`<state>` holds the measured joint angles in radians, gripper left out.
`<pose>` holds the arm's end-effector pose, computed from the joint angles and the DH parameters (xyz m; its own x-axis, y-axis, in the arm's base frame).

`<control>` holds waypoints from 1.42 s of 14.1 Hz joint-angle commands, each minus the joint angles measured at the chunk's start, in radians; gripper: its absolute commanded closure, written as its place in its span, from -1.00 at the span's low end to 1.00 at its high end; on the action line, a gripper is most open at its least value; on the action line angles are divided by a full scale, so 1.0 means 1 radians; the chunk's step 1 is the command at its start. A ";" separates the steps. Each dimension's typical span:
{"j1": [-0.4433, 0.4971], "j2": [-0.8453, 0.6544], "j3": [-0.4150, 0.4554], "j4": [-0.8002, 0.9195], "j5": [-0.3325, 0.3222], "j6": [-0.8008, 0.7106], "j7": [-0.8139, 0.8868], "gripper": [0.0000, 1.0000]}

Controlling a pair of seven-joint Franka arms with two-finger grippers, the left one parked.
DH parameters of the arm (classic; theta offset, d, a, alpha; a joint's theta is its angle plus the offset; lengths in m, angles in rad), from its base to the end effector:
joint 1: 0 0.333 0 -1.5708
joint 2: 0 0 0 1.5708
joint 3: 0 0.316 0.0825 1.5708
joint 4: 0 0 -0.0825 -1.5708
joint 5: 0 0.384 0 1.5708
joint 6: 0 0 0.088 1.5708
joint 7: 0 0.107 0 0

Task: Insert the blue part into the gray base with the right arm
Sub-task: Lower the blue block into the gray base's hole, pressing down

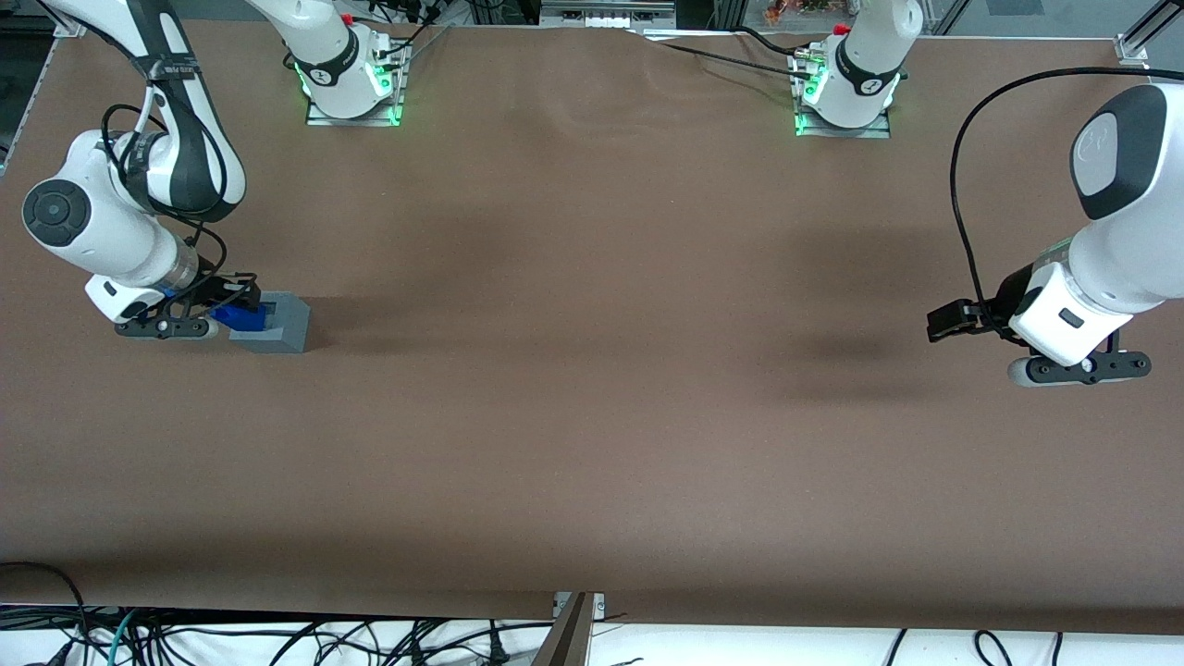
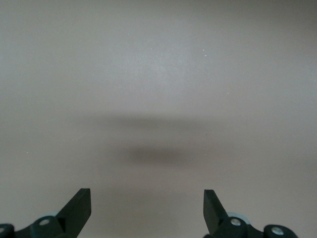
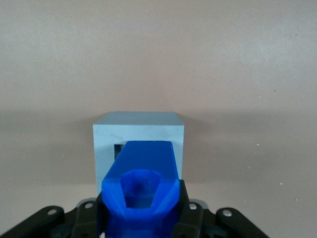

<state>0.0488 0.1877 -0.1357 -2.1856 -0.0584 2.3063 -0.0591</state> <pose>0.5448 -0.0483 0.2976 0.9974 0.0121 -0.0708 0.0165 -0.9980 0.0617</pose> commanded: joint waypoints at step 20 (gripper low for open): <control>-0.006 -0.016 0.008 -0.017 0.054 0.013 -0.038 0.56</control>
<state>0.0494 0.1861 -0.1321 -2.1851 -0.0271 2.3046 -0.0733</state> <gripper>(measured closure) 0.493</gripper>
